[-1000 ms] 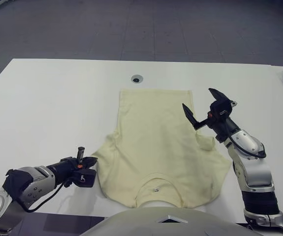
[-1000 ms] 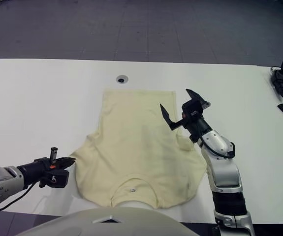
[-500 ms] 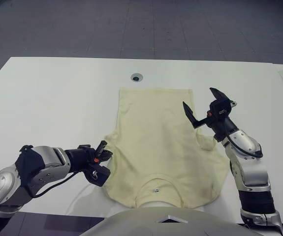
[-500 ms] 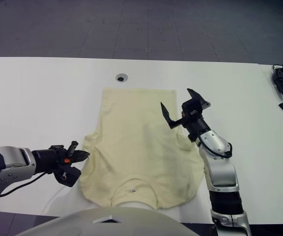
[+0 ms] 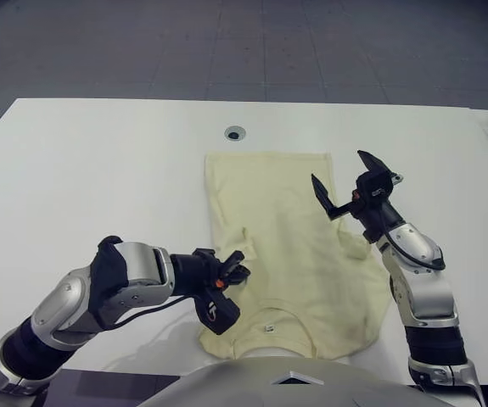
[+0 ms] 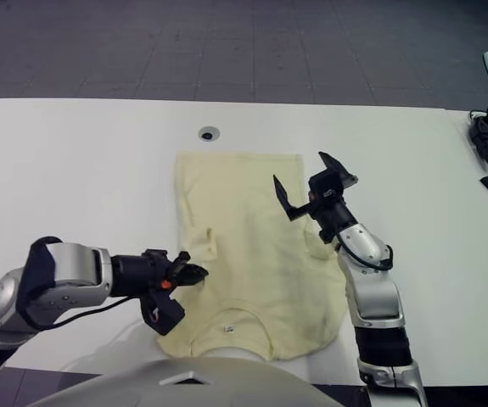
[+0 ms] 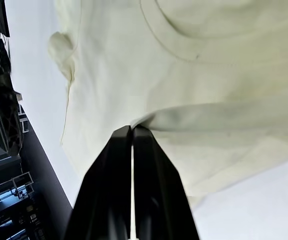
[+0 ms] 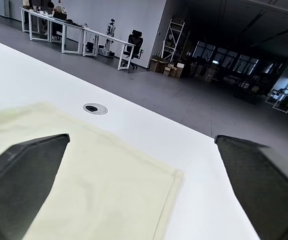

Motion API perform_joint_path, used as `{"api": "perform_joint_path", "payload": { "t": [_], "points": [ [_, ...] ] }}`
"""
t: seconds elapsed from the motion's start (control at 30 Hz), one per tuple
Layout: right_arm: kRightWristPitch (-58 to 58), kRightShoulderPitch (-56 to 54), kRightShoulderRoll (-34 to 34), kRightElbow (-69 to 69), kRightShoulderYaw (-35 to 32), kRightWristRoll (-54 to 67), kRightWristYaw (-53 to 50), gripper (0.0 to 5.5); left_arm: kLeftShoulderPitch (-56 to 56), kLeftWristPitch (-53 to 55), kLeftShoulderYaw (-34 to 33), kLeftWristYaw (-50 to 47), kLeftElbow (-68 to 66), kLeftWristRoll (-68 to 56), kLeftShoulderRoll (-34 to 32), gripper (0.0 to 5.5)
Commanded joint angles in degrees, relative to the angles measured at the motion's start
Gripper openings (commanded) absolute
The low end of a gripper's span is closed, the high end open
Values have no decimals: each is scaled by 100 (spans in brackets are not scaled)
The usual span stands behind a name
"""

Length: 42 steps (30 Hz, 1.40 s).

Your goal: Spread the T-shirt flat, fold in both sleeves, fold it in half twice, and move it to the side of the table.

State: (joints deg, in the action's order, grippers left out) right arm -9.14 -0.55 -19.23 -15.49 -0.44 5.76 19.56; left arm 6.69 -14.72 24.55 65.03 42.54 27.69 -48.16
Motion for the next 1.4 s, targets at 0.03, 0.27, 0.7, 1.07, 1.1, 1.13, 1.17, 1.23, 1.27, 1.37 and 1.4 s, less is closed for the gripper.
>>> {"api": "perform_joint_path", "payload": {
  "t": [0.03, 0.27, 0.7, 1.07, 1.1, 1.13, 1.17, 1.23, 1.27, 1.37, 1.4],
  "points": [
    [-21, -65, 24, -9, 12, -26, -8, 540, 125, 0, 225, 169, -19, 133, 56, 3],
    [-57, -77, 15, -34, 11, -23, -2, 540, 79, 19, 429, 223, -124, 205, 121, 3],
    [-81, -16, -30, -99, 16, -29, 45, 540, -33, 502, 577, -105, -207, 3, 799, 180],
    [-62, -25, -94, 17, 149, -252, 46, 540, 473, 830, -146, -757, -784, -424, 1067, 357],
    [-57, -23, -111, 46, 184, -327, 39, 540, 566, 862, -246, -897, -969, -438, 1110, 378],
    [-47, -29, -125, 86, 213, -393, 37, 540, 651, 903, -338, -1047, -1170, -437, 1162, 395],
    [-45, -37, -141, 123, 228, -463, 25, 540, 729, 953, -431, -1211, -1382, -435, 1229, 404],
    [-38, -61, -177, 176, 218, -548, 14, 540, 809, 1070, -572, -1480, -1703, -485, 1363, 436],
    [-41, -69, -240, 169, 174, -587, 27, 540, 810, 1165, -658, -1632, -1832, -578, 1469, 456],
    [-150, 69, -644, -67, -250, -400, 305, 540, 694, 1611, -1132, -2318, -2178, -1017, 2015, 503],
    [-139, 161, -831, -147, -386, -344, 459, 540, 607, 1738, -1294, -2513, -2229, -1186, 2172, 521]
  ]
}}
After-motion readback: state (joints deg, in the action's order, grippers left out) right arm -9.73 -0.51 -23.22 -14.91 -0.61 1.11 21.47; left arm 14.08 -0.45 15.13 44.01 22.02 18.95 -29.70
